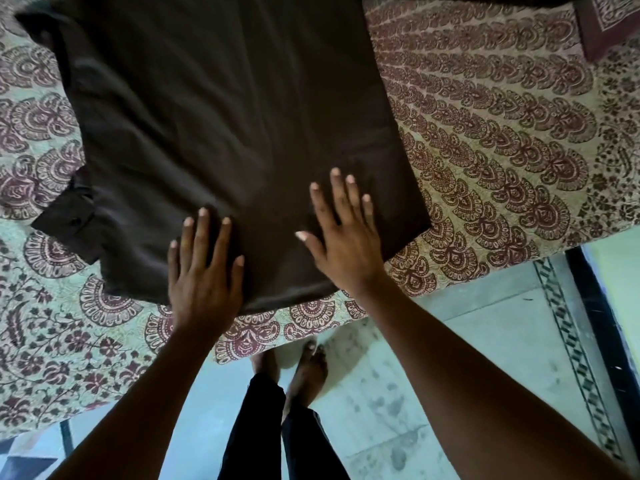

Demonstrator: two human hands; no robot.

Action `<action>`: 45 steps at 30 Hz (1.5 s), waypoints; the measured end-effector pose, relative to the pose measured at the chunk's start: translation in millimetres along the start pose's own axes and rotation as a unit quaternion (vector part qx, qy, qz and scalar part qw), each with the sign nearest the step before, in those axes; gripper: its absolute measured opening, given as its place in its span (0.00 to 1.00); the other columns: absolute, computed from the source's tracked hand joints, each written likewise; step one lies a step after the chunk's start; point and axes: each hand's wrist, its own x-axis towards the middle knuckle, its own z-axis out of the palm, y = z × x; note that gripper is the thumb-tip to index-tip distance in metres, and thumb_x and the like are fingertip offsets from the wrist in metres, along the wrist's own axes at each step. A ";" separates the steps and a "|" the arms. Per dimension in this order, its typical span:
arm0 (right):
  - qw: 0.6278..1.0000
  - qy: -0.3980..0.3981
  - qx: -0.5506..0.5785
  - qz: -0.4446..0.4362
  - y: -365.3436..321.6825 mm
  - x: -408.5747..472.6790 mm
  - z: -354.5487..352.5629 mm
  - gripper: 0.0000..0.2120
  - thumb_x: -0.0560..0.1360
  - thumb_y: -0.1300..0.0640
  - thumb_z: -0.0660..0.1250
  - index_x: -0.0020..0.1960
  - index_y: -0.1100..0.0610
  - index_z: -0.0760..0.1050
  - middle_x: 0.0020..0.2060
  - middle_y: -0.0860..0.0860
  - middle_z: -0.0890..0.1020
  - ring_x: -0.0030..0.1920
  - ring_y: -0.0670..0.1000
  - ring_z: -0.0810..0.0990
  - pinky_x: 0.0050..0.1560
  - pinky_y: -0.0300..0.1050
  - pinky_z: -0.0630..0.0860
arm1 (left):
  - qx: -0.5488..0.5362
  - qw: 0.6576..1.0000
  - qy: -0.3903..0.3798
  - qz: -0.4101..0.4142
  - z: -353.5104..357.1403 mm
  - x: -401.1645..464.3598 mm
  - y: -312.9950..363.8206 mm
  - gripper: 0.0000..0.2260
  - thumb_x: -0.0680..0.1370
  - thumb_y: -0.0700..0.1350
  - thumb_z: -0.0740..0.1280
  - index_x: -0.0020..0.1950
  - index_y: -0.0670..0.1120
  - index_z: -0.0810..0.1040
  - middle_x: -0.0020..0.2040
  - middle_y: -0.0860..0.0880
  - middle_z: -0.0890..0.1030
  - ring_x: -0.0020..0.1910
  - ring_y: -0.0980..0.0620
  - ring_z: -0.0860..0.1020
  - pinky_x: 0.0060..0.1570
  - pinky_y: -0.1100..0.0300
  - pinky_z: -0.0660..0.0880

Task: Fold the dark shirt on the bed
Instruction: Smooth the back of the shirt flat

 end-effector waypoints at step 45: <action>0.989 -0.086 -0.037 -0.117 -246.7 39.6 60.4 0.37 0.83 0.36 0.51 0.83 0.58 0.52 0.83 0.58 0.48 0.83 0.60 0.46 0.78 0.68 0.52 | -0.250 0.942 -0.005 -0.223 -87.4 66.3 -197.3 0.29 0.76 0.46 0.72 0.76 0.47 0.67 0.71 0.44 0.70 0.69 0.40 0.67 0.67 0.33 0.68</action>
